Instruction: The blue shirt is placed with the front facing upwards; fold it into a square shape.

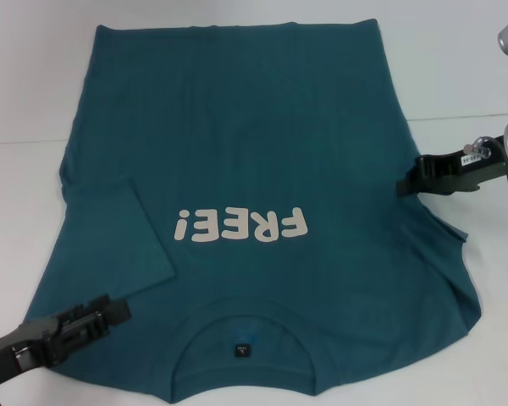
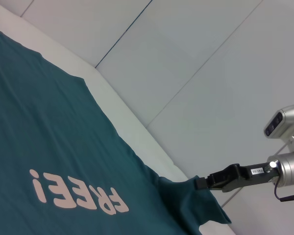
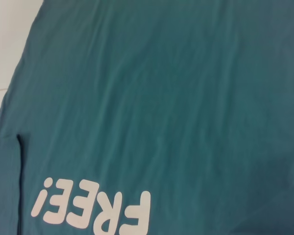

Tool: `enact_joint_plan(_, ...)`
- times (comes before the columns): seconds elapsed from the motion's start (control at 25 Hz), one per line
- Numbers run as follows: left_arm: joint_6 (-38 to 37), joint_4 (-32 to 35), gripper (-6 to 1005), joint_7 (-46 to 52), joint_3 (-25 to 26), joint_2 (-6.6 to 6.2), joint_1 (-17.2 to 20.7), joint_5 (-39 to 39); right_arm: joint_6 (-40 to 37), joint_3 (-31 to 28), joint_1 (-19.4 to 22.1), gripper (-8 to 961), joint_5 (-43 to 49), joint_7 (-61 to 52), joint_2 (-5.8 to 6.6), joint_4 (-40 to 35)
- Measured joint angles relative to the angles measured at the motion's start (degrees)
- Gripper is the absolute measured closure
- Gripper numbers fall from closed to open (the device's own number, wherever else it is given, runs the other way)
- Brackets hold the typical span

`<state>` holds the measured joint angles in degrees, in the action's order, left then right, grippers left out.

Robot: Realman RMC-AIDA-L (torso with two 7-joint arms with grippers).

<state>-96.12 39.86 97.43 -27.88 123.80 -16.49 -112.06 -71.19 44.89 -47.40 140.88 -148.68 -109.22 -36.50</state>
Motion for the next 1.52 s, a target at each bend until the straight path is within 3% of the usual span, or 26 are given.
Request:
enact_joint_plan(0.32, 0.1, 0.0, 391, 0.0, 0.0, -0.05, -0.1, 0.0, 2.1, -0.2, -0.1, 864, -0.1, -1.6, -0.30, 0.0)
enact_joint_plan(0.68, 0.1, 0.0, 389, 0.0, 0.0, -0.02, -0.1, 0.0, 5.8, 0.3, -1.0, 842, 0.4, -2.1, -2.44, 0.1)
enact_joint_plan(0.96, 0.1, -0.1, 388, 0.0, 0.0, 0.04, -0.1, 0.0, 6.8, 2.1, -1.7, 826, 0.5, -2.1, -3.16, 0.2)
enact_joint_plan(1.36, 0.0, 0.0, 387, 0.0, 0.0, 0.04, -0.2, 0.0, 8.2, 3.3, -2.3, 802, 0.1, -3.0, -3.05, 1.0)
enact_joint_plan(1.52, 0.1, 0.0, 386, 0.0, 0.0, 0.04, -0.2, 0.0, 9.4, 3.0, -2.8, 639, -0.2, -3.8, -3.13, 1.6)
